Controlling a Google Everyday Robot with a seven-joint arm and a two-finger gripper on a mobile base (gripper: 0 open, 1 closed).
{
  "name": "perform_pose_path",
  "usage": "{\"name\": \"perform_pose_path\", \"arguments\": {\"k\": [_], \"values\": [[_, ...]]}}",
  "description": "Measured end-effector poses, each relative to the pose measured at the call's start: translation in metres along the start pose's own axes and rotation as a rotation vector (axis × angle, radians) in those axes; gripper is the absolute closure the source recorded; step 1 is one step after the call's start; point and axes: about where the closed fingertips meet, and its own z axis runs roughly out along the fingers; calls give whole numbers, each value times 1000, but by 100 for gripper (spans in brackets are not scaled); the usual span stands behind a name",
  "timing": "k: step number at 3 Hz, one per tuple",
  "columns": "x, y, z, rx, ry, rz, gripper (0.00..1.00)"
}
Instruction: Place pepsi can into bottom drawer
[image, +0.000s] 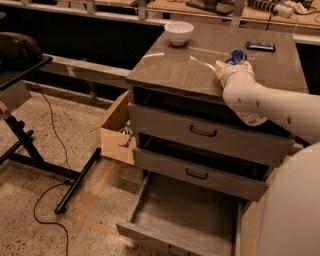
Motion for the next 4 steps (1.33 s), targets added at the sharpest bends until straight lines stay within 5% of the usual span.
{"name": "perform_pose_path", "arguments": {"k": [1, 2, 4], "values": [[-7, 7, 1, -17, -15, -11, 87], [-33, 8, -2, -58, -32, -39, 100], [-88, -7, -47, -247, -18, -90, 100]]}}
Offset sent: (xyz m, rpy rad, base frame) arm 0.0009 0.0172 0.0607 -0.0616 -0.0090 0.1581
